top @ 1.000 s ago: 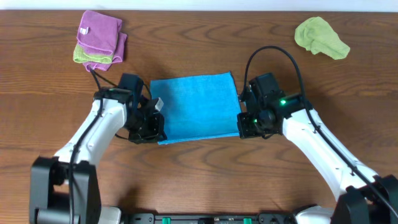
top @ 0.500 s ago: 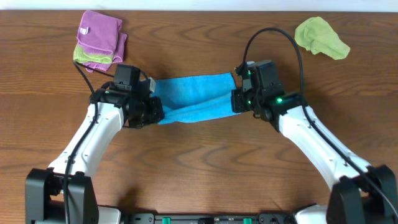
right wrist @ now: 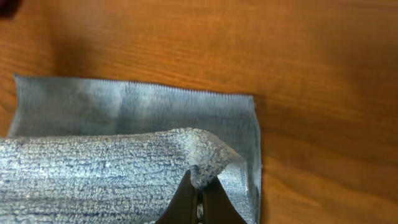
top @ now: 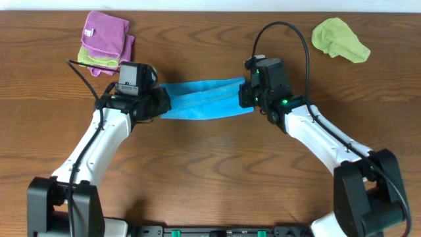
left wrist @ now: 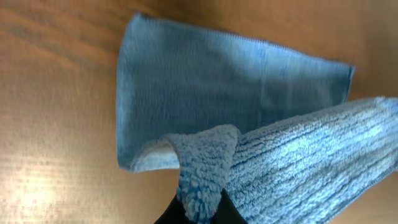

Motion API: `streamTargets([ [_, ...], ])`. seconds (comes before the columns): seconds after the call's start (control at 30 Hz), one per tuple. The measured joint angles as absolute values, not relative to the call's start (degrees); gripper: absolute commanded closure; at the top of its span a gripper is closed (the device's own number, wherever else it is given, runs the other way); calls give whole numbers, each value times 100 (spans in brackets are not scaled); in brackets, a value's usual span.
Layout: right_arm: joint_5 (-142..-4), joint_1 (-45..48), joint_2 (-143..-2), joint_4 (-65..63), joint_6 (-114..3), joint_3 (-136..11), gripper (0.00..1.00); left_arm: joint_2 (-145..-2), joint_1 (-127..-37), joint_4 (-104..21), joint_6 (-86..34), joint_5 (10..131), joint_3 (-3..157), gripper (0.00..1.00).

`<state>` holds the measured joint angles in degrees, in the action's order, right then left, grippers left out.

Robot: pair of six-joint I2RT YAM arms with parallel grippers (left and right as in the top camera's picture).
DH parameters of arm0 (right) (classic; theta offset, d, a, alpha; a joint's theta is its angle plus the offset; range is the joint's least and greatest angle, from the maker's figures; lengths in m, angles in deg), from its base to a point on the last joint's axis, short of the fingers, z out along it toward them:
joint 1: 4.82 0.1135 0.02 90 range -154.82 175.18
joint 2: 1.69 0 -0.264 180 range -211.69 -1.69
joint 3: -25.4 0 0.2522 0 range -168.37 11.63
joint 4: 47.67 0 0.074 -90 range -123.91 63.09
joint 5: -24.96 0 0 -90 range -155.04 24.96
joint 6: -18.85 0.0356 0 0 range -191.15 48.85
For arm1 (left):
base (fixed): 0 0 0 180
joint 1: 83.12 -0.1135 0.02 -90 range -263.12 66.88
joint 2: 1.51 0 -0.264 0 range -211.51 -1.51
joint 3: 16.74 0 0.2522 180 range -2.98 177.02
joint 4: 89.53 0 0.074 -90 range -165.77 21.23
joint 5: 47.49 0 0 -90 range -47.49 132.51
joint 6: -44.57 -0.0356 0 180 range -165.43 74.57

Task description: Fold the cloth

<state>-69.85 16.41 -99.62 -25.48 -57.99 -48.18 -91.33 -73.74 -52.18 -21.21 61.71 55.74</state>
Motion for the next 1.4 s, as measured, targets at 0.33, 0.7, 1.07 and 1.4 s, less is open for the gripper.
streamTargets([
  [0.33,-6887,1641,-10480,-3125,-5799,-4818,99,-9601,-7376,-5642,-1981,5966,5574,94],
  [0.7,-6765,1641,-11110,-3162,-5823,-5143,99,-9940,-7374,-6485,-1970,5618,5574,94],
  [1.07,-6553,1643,-11110,-3208,-6032,-5167,99,-10440,-7396,-6923,-1970,5561,5574,94],
  [1.4,-6516,1643,-11265,-3547,-6183,-5176,99,-10562,-7413,-7272,-1972,5445,5574,94],
])
